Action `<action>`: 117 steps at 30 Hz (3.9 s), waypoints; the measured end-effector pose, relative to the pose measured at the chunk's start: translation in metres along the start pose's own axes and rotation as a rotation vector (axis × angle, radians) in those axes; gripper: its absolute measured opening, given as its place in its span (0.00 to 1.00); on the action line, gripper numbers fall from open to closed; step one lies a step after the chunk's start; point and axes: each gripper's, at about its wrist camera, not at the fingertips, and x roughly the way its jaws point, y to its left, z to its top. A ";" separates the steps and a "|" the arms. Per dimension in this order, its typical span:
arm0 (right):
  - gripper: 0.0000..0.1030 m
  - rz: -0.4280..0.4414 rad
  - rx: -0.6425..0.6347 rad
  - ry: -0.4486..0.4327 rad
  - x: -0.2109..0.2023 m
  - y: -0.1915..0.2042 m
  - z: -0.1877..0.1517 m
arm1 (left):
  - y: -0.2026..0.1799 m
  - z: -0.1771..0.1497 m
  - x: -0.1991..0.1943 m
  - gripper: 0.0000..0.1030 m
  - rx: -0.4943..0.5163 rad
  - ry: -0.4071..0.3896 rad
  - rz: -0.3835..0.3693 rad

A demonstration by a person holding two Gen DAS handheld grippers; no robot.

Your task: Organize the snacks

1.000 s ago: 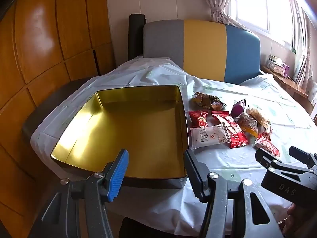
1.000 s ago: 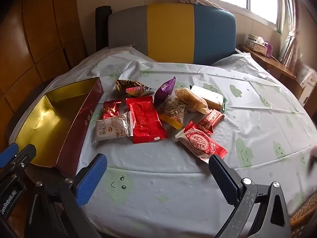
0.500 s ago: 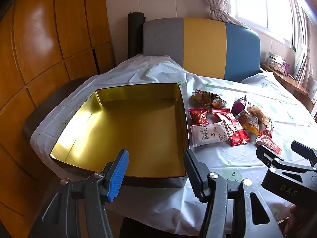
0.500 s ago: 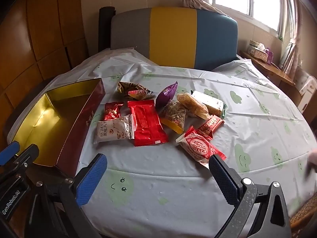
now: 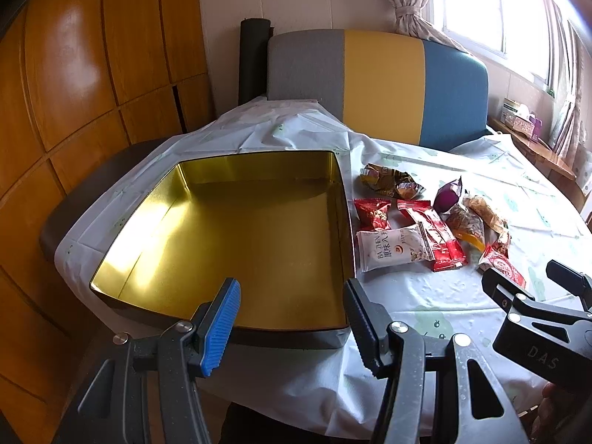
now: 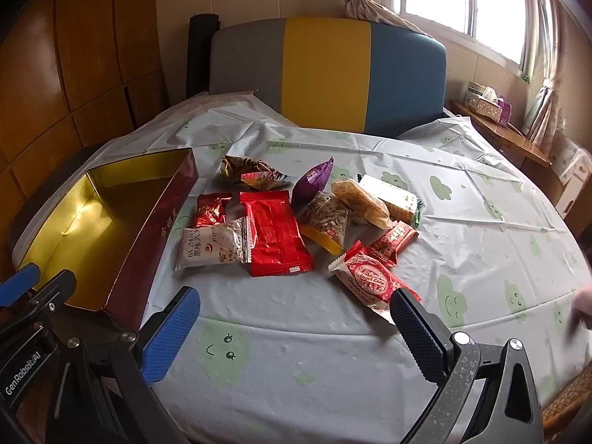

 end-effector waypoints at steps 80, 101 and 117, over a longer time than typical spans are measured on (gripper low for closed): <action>0.91 0.082 0.150 0.222 0.083 -0.185 0.069 | -0.070 0.022 0.032 0.57 0.184 0.182 -0.333; 0.89 0.216 0.179 0.268 0.087 -0.179 0.073 | -0.137 0.052 0.124 0.68 0.809 0.332 -0.345; 0.67 0.390 -0.086 0.413 0.097 -0.122 0.058 | -0.135 0.020 0.096 0.37 0.614 0.318 -0.496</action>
